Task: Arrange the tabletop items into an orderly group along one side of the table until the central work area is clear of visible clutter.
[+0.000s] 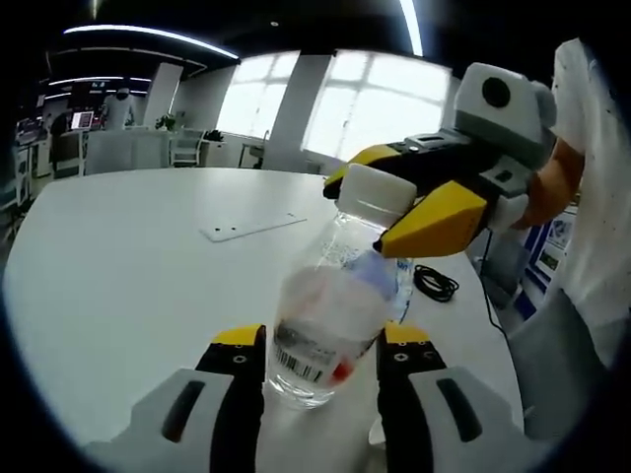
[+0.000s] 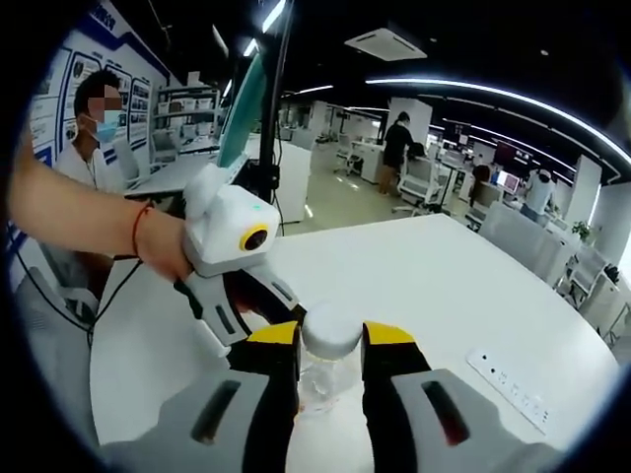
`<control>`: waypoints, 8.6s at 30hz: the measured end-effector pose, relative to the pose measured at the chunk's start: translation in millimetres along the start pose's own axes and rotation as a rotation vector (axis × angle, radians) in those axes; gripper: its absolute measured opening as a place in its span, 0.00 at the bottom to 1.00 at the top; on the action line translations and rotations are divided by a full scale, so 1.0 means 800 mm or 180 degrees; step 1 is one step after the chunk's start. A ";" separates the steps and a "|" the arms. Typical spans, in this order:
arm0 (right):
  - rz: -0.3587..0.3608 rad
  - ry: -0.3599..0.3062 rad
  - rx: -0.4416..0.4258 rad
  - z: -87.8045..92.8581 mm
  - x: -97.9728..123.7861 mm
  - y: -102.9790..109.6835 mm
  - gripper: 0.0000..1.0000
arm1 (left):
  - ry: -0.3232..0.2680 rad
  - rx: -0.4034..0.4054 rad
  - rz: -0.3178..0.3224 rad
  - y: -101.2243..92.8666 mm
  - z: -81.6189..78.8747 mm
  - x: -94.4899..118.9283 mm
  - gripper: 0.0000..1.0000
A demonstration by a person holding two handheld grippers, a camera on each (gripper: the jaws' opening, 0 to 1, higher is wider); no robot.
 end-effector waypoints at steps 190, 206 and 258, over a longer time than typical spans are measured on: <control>-0.1938 0.1038 0.3029 0.106 0.099 -0.033 0.00 | -0.0252 0.0428 -0.0861 -0.203 0.042 0.088 0.65; -0.2132 0.1072 0.3885 0.140 0.073 -0.024 0.00 | -0.0262 0.0469 -0.0863 -0.201 0.048 0.084 0.64; -0.1998 0.1142 0.3650 0.152 0.079 -0.021 0.25 | -0.0274 0.0446 -0.0828 -0.204 0.044 0.078 0.64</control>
Point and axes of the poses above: the point that each gripper's makers call its tool centre point, and the gripper's own axes: x roughly backward along the fingers, y roughly to its left, z roughly out of its underside, the point moved 1 cm from there along x, roughly backward along the fingers, and after that the axes turned 13 degrees about z, right-handed, at the moved point
